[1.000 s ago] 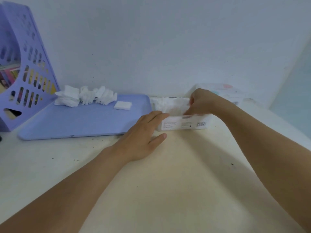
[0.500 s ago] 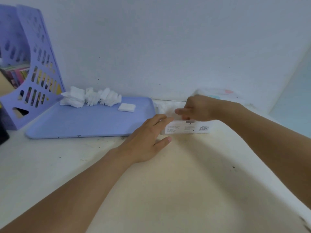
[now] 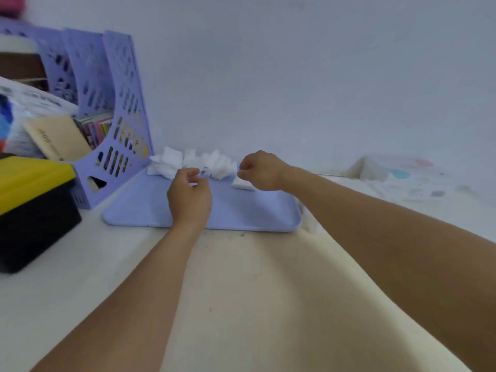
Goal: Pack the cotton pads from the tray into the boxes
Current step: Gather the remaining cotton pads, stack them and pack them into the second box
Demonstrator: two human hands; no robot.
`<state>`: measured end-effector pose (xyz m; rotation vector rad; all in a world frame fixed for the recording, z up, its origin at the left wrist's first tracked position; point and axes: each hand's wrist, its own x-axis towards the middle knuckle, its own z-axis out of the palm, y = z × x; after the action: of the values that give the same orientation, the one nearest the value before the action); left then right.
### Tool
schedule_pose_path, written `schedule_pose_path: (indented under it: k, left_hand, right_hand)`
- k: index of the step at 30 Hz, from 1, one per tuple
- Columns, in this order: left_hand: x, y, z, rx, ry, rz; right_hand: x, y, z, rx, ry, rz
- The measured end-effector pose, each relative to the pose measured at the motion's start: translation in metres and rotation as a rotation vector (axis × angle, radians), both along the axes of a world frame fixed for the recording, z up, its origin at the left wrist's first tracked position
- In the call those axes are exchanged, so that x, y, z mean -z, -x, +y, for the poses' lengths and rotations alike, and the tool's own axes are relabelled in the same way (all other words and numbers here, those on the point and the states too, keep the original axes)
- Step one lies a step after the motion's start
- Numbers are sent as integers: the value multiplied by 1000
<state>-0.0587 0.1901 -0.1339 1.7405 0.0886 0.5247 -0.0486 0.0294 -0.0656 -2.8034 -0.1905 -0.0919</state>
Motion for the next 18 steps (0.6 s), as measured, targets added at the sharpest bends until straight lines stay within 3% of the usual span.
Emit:
schedule_pose_path:
  k: [4,6,8,11,13,15,16,18]
  left_hand:
    - [-5,4,-6,18,-11,-12]
    - [-5,4,-9,33,-17,26]
    - [-1,0,-6,47,-38,98]
    - [0,-5,-7,103,-77,171]
    - [-2,-6,-11,117,-58,179]
    - [-5,-9,-14,178,82,188]
    - [-7,-10,-14,219,201,217]
    - [-9,-13,-13,292,464,239]
  right_hand:
    - [30,-47,4,181,-74,123]
    - [33,-58,0,215,-16,171]
    - [28,-59,-1,227,-95,234]
    - [23,-60,-11,229,-330,351]
    - [22,-56,-14,194,-652,370]
    - [17,-49,-12,77,-1020,437]
    - [14,-43,-6,-10,-1104,490]
    - [10,-35,9,-145,-1050,576]
